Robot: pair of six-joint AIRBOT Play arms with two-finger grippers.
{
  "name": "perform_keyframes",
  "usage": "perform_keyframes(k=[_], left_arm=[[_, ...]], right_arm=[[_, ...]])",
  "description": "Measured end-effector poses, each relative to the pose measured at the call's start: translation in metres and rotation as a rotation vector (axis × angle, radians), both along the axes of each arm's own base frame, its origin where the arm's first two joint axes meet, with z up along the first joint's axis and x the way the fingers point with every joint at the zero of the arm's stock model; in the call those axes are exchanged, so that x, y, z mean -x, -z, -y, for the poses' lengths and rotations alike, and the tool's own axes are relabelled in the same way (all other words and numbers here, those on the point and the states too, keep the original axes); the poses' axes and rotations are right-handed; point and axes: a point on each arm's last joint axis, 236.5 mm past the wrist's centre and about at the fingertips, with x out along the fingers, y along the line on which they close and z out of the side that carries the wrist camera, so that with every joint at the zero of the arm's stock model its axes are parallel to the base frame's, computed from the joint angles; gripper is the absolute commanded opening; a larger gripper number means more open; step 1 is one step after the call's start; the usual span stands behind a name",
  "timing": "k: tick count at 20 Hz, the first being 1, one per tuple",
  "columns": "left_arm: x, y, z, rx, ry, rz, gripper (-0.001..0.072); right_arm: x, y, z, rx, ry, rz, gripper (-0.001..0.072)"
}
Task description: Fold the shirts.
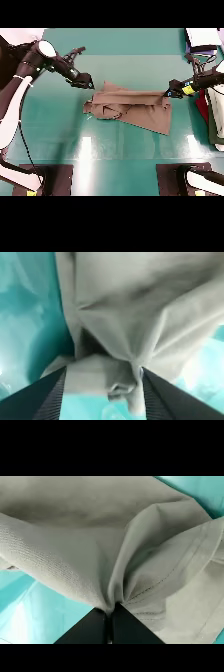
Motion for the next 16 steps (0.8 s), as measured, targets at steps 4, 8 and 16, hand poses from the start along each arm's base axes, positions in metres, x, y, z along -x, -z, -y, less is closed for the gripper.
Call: perform_keyframes(k=[4,8,16], left_arm=[[0.028,-0.025,0.019,0.017,0.057,-0.013,0.0551],[0.072,-0.018,0.07,0.003,0.152,-0.03,0.0552],[0.106,0.047,0.116,-0.044,0.038,-0.087,0.0555]], right_arm=[[-0.007,-0.013,0.003,0.008,0.017,0.073,0.0018],[-0.009,-0.021,0.01,0.012,0.037,0.103,0.0018],[-0.008,-0.023,0.014,0.019,0.021,0.116,0.0018]])
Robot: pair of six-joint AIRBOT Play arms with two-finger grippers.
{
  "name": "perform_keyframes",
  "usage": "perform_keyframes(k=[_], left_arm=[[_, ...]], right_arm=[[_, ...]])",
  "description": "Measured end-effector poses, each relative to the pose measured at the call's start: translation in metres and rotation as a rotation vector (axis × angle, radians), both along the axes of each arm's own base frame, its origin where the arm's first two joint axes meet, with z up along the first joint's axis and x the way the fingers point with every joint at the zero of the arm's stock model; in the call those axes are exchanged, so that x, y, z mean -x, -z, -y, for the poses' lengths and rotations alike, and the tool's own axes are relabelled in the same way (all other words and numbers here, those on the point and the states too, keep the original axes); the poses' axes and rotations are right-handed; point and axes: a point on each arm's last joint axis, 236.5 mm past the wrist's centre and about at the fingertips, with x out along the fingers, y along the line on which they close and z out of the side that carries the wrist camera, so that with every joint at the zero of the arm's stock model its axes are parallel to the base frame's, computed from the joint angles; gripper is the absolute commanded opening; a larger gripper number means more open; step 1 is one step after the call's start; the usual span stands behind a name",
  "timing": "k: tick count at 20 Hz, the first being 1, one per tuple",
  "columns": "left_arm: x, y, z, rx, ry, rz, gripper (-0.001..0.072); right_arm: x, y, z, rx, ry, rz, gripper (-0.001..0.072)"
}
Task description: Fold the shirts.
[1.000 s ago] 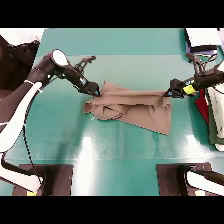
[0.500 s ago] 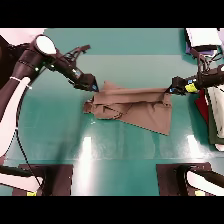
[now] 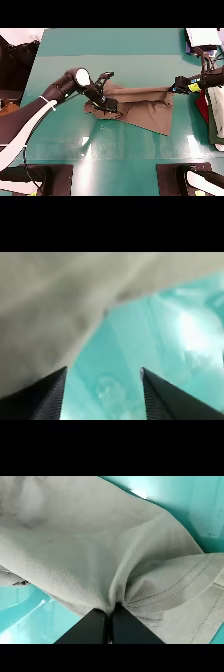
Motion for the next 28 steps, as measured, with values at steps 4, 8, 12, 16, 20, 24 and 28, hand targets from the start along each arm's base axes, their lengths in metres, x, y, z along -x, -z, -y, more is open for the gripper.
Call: perform_keyframes(k=[4,8,12,16,20,24,28], left_arm=[[-0.014,0.011,0.013,0.056,-0.128,0.016,0.0556],[-0.031,0.021,0.024,0.105,-0.22,0.027,0.0554],[-0.045,0.034,0.033,0.141,-0.3,0.013,0.0237],[-0.062,0.03,0.039,0.189,-0.355,0.052,0.0033],[-0.05,0.006,0.033,0.181,-0.228,0.114,0.0033],[-0.03,-0.068,-0.014,0.119,-0.052,0.287,0.0033],[-0.015,-0.174,-0.094,0.052,-0.029,0.538,0.0033]], right_arm=[[0.0,0.0,0.0,0.005,-0.013,0.008,0.0019],[-0.001,0.0,0.0,0.009,-0.019,0.016,0.0019],[-0.002,0.0,0.001,0.011,-0.023,0.02,0.0019],[-0.002,0.0,0.001,0.012,-0.024,0.02,0.0019],[-0.002,-0.01,0.001,0.015,-0.035,0.029,0.0019],[-0.01,-0.057,0.01,0.028,-0.042,0.11,0.0018],[-0.014,-0.12,0.028,0.062,-0.03,0.222,0.0018]])
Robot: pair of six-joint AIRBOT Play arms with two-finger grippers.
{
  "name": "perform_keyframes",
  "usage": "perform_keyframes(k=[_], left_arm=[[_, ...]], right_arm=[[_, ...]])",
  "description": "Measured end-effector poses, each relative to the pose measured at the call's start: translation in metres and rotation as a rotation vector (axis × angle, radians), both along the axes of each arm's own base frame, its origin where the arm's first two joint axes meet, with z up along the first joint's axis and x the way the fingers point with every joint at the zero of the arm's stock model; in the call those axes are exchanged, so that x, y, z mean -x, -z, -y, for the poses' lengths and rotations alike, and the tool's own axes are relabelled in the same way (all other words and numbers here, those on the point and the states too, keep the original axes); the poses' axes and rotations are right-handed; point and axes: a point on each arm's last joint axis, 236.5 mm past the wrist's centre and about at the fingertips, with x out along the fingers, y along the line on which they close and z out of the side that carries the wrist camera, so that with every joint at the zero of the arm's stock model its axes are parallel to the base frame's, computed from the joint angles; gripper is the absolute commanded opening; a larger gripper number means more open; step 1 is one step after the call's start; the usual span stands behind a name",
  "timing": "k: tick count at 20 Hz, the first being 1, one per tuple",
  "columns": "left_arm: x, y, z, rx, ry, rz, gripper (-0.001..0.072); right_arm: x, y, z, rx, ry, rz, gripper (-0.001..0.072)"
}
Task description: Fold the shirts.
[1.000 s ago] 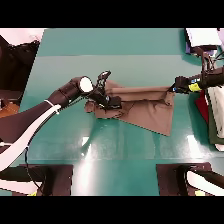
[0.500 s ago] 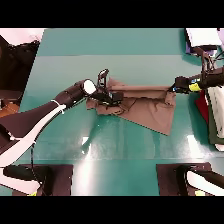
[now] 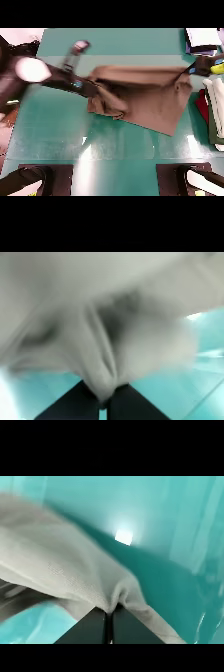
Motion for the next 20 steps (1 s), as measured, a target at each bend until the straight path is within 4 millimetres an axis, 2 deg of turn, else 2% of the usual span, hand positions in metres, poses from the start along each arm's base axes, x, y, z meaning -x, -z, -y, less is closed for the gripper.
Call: perform_keyframes(k=[4,6,9,12,14,17,20], left_arm=[[0.018,-0.106,-0.08,-0.094,-0.107,0.266,0.0033],[0.031,-0.151,-0.108,-0.139,-0.154,0.379,0.0033],[0.049,-0.206,-0.139,-0.175,-0.215,0.52,0.0033],[0.068,-0.243,-0.16,-0.195,-0.263,0.614,0.0033],[0.078,-0.261,-0.169,-0.196,-0.284,0.659,0.0033],[0.085,-0.279,-0.176,-0.189,-0.304,0.714,0.0033],[0.077,-0.296,-0.176,-0.183,-0.315,0.785,0.0033]], right_arm=[[0.008,-0.061,0.011,0.025,0.023,0.114,0.0018],[0.018,-0.093,0.01,0.039,0.023,0.188,0.0017],[0.039,-0.138,0.01,0.073,0.04,0.307,0.0017],[0.065,-0.176,0.013,0.122,0.078,0.418,0.0017],[0.082,-0.192,0.015,0.148,0.106,0.469,0.0017],[0.097,-0.205,0.021,0.171,0.153,0.509,0.0018],[0.094,-0.202,0.027,0.166,0.187,0.488,0.0017]])
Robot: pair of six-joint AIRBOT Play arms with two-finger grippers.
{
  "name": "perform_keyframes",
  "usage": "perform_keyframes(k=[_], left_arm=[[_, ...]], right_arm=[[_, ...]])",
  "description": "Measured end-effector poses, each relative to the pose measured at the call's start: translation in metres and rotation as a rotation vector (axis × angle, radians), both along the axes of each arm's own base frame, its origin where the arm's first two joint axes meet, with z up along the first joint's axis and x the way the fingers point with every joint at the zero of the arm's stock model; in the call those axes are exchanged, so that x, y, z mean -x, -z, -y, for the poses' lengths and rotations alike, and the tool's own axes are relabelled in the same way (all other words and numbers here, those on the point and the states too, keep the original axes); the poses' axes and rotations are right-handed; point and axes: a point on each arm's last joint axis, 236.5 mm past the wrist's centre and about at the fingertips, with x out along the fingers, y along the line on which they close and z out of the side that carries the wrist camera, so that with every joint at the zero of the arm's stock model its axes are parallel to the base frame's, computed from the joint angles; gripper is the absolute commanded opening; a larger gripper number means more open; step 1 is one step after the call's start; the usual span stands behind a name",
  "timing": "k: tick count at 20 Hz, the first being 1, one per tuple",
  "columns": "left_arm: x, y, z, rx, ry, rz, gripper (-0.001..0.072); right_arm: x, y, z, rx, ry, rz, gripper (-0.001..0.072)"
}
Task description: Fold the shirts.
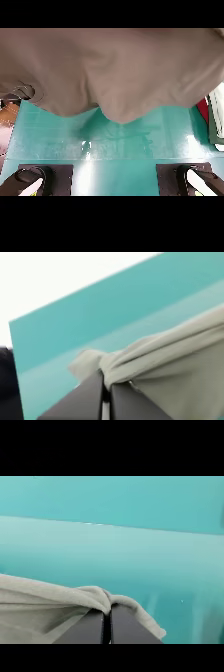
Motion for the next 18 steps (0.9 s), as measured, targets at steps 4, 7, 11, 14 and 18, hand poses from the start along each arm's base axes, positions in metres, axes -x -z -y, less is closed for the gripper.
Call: perform_keyframes(k=[4,7,11,14,18], left_arm=[[-0.044,0.002,0.006,-0.033,-0.024,0.016,0.0033],[-0.08,0.029,0.015,-0.072,-0.032,-0.057,0.0033],[-0.126,0.085,0.025,-0.131,-0.044,-0.188,0.0033],[-0.168,0.135,0.038,-0.169,-0.039,-0.287,0.0033],[-0.233,0.198,0.062,-0.179,-0.028,-0.35,0.0034]], right_arm=[[-0.029,0.046,0.009,-0.045,0.013,-0.165,0.0017],[-0.05,0.085,0.012,-0.064,0.016,-0.289,0.0017],[-0.078,0.12,0.006,-0.077,0.005,-0.344,0.0017],[-0.109,0.153,-0.003,-0.1,-0.007,-0.367,0.0018],[-0.161,0.204,-0.013,-0.126,-0.008,-0.364,0.0018]])
